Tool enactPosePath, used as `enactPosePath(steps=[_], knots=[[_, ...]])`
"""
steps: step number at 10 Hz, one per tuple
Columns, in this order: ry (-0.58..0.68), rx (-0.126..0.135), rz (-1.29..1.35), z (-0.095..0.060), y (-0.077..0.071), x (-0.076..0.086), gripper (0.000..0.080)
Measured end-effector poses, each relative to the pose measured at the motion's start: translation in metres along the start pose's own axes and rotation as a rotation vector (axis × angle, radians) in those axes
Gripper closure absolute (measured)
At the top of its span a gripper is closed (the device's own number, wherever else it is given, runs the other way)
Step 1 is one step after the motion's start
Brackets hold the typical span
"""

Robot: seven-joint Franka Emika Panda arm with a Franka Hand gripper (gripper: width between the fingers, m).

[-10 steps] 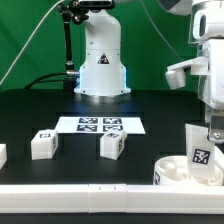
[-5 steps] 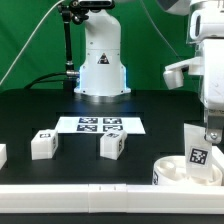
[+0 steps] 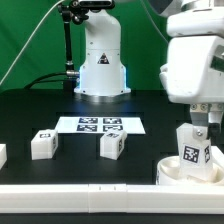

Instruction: Assemble stool

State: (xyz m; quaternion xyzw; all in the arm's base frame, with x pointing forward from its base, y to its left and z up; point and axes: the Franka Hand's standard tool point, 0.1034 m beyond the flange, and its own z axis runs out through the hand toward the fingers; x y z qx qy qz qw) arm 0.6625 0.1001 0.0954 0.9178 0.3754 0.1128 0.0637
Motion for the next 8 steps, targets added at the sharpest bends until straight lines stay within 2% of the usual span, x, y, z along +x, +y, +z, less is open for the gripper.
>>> enactPosePath(steps=[2, 8], knots=[[0.026, -0.01, 0.201, 0.0004, -0.0035, 0.0023, 0.0452], [0.028, -0.002, 0.55, 0.0015, -0.0036, 0.0019, 0.0456]])
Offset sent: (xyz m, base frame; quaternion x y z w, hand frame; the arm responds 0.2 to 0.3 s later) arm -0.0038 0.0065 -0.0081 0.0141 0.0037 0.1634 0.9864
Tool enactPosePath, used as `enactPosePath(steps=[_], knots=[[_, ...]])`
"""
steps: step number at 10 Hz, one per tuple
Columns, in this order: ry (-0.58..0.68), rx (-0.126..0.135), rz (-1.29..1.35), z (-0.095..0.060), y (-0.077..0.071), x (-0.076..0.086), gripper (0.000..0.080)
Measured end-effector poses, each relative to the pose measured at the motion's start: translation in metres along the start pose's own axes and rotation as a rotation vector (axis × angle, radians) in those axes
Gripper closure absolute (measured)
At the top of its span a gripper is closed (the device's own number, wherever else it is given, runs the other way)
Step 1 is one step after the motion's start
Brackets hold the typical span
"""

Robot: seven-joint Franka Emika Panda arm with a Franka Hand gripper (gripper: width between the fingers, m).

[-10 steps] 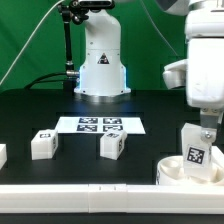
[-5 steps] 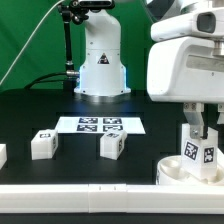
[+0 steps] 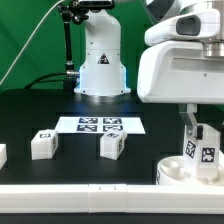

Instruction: Assemble stool

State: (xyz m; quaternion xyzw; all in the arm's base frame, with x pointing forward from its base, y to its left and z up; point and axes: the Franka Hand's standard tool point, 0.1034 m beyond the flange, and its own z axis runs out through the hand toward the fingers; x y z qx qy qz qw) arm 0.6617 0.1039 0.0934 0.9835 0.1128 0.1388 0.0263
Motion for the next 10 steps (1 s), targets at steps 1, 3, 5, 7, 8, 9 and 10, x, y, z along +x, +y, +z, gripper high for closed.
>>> enactPosePath(steps=[1, 3, 5, 7, 8, 9, 10], knots=[[0.0, 0.006, 0.091, 0.0, -0.001, 0.0, 0.0456], [-0.002, 0.021, 0.26, 0.0003, -0.0022, -0.0003, 0.0456], [0.015, 0.051, 0.491, 0.0016, 0.0027, -0.003, 0.0456], [0.016, 0.061, 0.673, 0.0025, 0.0025, -0.0047, 0.0456], [0.015, 0.06, 0.726, 0.0026, 0.0028, -0.005, 0.0456], [0.011, 0.059, 0.807, 0.0026, 0.0037, -0.0054, 0.0456], [0.006, 0.058, 0.883, 0.0026, 0.0044, -0.0061, 0.0456]])
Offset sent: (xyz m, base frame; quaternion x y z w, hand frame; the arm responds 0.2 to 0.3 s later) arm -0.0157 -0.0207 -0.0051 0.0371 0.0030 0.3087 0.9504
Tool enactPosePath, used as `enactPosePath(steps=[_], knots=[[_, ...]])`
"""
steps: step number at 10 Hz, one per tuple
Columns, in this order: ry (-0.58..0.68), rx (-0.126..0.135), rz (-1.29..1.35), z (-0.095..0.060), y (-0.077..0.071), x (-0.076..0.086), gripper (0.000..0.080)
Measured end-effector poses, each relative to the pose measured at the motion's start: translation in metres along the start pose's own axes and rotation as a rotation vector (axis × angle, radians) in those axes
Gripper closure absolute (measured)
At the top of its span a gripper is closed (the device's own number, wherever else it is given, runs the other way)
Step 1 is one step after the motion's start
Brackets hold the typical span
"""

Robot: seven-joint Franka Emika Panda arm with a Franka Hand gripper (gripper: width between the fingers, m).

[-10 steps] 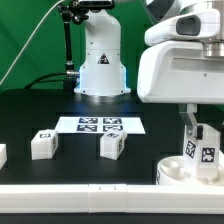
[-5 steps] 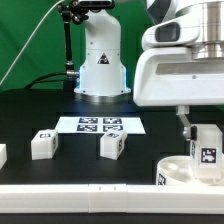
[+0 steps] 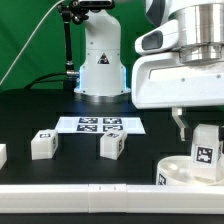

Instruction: Assemble stool

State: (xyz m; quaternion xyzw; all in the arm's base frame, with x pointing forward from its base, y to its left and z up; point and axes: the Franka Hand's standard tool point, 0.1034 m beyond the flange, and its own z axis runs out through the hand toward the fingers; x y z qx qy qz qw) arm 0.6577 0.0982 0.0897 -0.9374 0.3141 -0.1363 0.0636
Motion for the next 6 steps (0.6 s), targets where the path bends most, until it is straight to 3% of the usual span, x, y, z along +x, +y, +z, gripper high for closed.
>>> enactPosePath(steps=[6], knots=[[-0.039, -0.007, 0.413, -0.0003, 0.0057, -0.0023, 0.0456]])
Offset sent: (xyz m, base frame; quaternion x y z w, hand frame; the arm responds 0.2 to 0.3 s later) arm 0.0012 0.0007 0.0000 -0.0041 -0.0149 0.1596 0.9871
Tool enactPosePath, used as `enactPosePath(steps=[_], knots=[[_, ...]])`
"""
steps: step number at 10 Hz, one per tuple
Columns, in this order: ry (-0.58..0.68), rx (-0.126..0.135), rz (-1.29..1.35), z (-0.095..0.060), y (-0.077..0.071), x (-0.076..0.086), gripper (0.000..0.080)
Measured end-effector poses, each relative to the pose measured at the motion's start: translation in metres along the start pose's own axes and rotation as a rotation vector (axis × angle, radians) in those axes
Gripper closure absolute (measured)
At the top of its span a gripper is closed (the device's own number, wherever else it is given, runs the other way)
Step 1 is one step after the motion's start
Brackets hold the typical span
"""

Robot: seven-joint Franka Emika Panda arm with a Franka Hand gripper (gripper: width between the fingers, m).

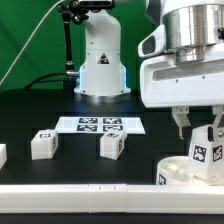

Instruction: Assemble stool

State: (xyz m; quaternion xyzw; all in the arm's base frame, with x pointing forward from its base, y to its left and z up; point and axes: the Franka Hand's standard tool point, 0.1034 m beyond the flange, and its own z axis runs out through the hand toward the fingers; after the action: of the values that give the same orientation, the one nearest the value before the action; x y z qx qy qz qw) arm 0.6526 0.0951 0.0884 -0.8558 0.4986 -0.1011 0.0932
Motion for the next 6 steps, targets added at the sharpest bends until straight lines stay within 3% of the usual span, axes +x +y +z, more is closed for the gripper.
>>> enactPosePath(steps=[6], knots=[[-0.038, -0.012, 0.366, 0.0004, 0.0016, -0.0065, 0.0456]])
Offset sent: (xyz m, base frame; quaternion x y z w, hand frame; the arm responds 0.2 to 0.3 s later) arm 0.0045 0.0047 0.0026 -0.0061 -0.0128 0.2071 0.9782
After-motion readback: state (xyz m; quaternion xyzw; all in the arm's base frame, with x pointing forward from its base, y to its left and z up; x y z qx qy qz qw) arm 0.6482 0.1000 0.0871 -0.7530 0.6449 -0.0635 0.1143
